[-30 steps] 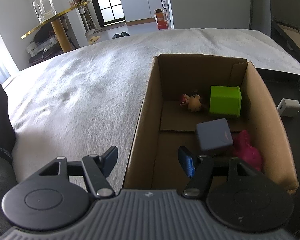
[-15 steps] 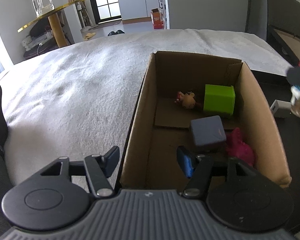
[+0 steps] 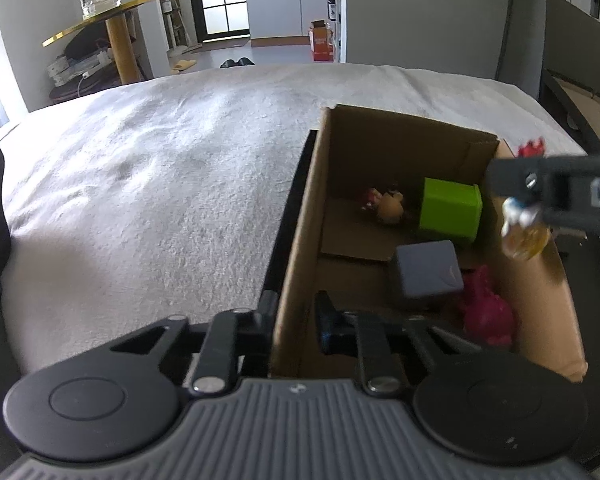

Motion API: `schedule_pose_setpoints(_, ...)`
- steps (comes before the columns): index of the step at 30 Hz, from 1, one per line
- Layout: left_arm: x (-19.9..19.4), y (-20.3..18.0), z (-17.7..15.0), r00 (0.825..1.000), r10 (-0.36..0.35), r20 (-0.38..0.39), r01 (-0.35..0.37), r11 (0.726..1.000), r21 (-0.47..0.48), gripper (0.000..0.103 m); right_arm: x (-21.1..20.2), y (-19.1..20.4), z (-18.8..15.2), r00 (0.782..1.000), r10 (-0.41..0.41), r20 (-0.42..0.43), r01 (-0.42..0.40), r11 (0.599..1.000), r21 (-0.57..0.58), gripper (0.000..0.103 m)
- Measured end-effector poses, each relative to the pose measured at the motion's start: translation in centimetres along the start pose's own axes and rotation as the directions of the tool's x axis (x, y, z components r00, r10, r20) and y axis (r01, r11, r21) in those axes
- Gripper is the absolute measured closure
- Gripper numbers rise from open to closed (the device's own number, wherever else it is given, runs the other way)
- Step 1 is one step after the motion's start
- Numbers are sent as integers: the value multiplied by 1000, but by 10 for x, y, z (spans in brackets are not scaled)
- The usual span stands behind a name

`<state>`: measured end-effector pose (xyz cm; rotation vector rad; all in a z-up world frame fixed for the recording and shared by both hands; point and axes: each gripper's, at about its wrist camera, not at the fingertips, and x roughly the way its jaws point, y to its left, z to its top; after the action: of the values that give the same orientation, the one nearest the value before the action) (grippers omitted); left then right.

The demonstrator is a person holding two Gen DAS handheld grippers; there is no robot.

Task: Organize rigid objects
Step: 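Carry the mug-headed doll into the cardboard box and open the right gripper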

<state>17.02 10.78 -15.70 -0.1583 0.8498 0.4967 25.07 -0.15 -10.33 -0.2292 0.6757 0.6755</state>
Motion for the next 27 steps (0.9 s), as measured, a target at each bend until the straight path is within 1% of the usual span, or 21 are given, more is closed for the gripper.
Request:
schedule_pose_setpoints(7,-1,7,2,999,-39,-7,38,999,-38,90,15,16,2,999,37,-25,-37,999,-20,67)
schedule_pose_setpoints(12,0,9,4,999,-44,-6,44,998,-52,90,23,22,9,997,69,-18,-69,997,-19,67)
schedule_pose_setpoints(13,0,9,4,999,-42,-6,41,998,-52,90,24,24,10,997,73,-16,-73,997,-22,65)
schedule_pose_setpoints(15,0,9,3,999,-39,-4,39,998,-51,90,23,26,11,998,66,-9,-67,997,-34,63)
schedule_pose_setpoints(18,0,9,4,999,-40,-8,40,997,-59,90,22,25,9,997,74,-18,-75,997,-32,63)
schedule_pose_setpoints(24,-1,6,6,1000,-27,-13,26,999,-43,89,17,17,2,997,57,-43,-58,998,-21,62)
schedule_pose_setpoints(27,-3,4,7,1000,-21,-14,21,999,-33,86,10,12,-2,998,42,-44,-42,999,-12,55)
